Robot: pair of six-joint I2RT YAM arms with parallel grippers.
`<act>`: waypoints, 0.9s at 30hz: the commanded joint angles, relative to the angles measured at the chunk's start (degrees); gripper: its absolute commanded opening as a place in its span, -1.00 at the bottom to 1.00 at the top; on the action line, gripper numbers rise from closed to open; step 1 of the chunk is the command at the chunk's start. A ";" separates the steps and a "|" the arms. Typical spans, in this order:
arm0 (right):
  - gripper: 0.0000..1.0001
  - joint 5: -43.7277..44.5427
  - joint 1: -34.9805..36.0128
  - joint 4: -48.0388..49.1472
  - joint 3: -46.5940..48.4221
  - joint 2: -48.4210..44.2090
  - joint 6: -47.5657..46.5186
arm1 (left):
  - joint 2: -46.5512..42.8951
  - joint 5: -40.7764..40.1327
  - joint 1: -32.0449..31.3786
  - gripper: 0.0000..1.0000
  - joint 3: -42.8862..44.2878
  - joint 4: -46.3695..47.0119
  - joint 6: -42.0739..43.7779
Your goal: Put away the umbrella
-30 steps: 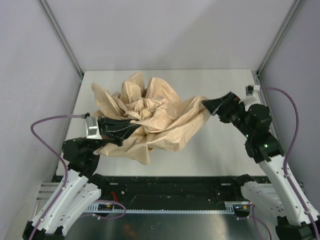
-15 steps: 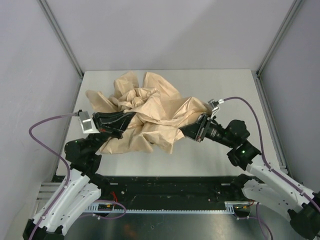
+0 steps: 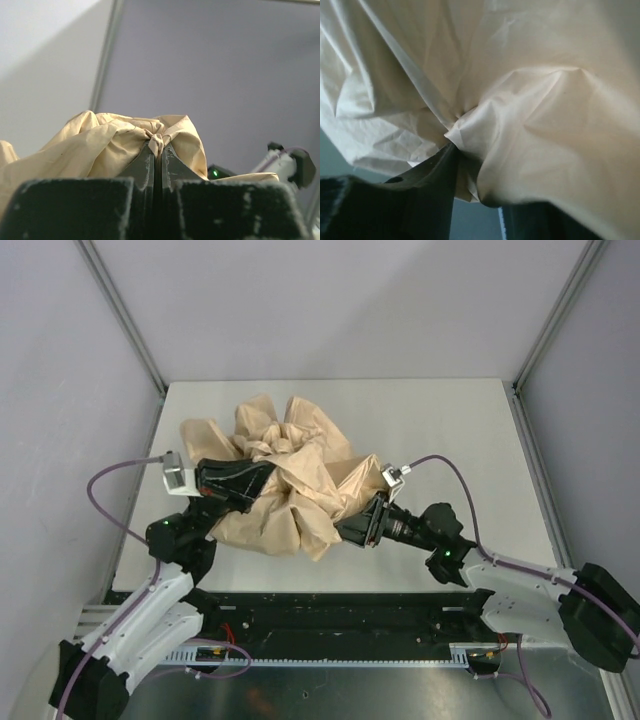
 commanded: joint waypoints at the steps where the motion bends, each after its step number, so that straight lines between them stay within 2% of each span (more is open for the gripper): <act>1: 0.07 4.22 -1.60 -17.73 4.77 -7.04 -8.08 | 1.98 12.03 0.31 -1.00 2.86 13.13 -1.19; 4: 0.45 13.69 -1.88 -38.93 8.53 -15.53 -16.64 | 2.26 15.95 0.81 -1.00 3.06 12.48 0.79; 7: 0.73 16.62 -4.54 -53.21 9.51 -23.34 -19.48 | 2.16 18.62 1.52 -1.00 3.95 10.71 3.24; 11: 0.80 16.68 -9.88 -67.10 9.90 -33.07 -16.76 | 2.13 19.80 2.47 -1.00 5.33 9.16 5.14; 15: 0.80 15.36 -13.72 -75.53 12.30 -40.67 -15.84 | 1.71 19.70 2.91 -1.00 5.77 8.61 5.77; 22: 0.85 22.44 -15.01 -90.06 24.97 -42.08 -23.44 | 1.23 22.66 3.47 -1.00 6.80 7.98 5.95; 27: 0.98 -2.80 -14.80 -83.30 25.41 -34.30 -22.23 | 1.33 17.41 3.43 -1.00 7.74 6.63 2.68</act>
